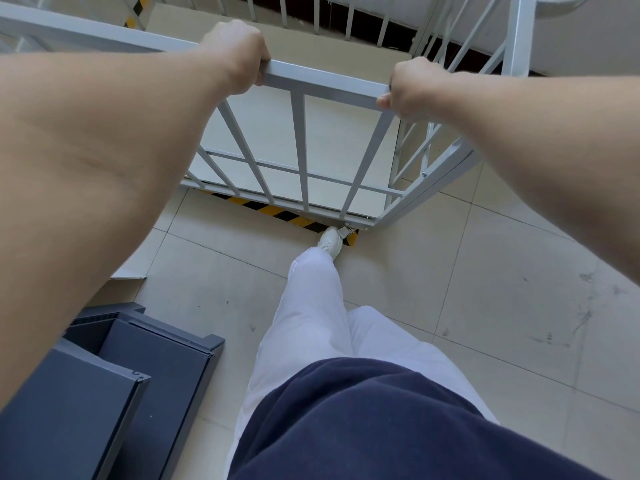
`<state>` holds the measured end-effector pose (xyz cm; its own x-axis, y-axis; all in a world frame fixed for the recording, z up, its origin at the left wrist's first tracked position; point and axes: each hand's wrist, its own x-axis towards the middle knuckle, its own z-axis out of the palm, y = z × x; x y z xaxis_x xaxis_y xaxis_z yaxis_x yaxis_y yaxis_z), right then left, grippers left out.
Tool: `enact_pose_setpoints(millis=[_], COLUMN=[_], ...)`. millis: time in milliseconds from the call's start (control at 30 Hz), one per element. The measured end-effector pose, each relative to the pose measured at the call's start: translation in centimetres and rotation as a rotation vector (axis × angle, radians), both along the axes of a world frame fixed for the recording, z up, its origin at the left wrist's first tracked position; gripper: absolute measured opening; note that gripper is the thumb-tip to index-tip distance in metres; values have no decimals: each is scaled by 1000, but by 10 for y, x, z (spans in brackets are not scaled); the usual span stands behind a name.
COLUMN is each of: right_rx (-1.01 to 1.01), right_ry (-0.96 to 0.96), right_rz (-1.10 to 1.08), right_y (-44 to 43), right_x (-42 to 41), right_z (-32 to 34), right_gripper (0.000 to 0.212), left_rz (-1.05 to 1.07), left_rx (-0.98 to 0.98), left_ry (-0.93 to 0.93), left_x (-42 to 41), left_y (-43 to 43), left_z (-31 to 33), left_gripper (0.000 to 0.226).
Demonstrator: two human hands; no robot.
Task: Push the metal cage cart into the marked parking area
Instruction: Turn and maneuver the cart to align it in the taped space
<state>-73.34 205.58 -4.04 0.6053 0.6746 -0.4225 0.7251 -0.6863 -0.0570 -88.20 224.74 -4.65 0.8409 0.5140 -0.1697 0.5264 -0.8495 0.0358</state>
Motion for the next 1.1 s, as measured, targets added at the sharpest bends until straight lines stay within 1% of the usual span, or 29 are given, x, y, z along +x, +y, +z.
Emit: enact_pose_setpoints(millis=[100,233,400,667,867,1100], right_rx=[15,-4,-7,-22,-23,11], right_ry=[9,5,-37,-41,-38,20], right_rz=[-4,2,28,33,26,1], right_y=[0,1,-1,-1,-1,0], right_x=[1,-1,-1,-5,-4,-1], right_z=[0,0,-1,0,2,3], right_gripper=[41,40,31,32,35,32], left_rz=[2,-8,-3,5,16,22], left_rx=[-1,8,1,-5,-4,-11], left_ry=[1,10,5,-8,-11,13], left_x=[-1,-2,-2,-3,-5,-2], left_y=[2,3,2,0,0,0], left_z=[-1,-2,0,-1,-4,2], left_gripper=[27,24,24,22,24,22])
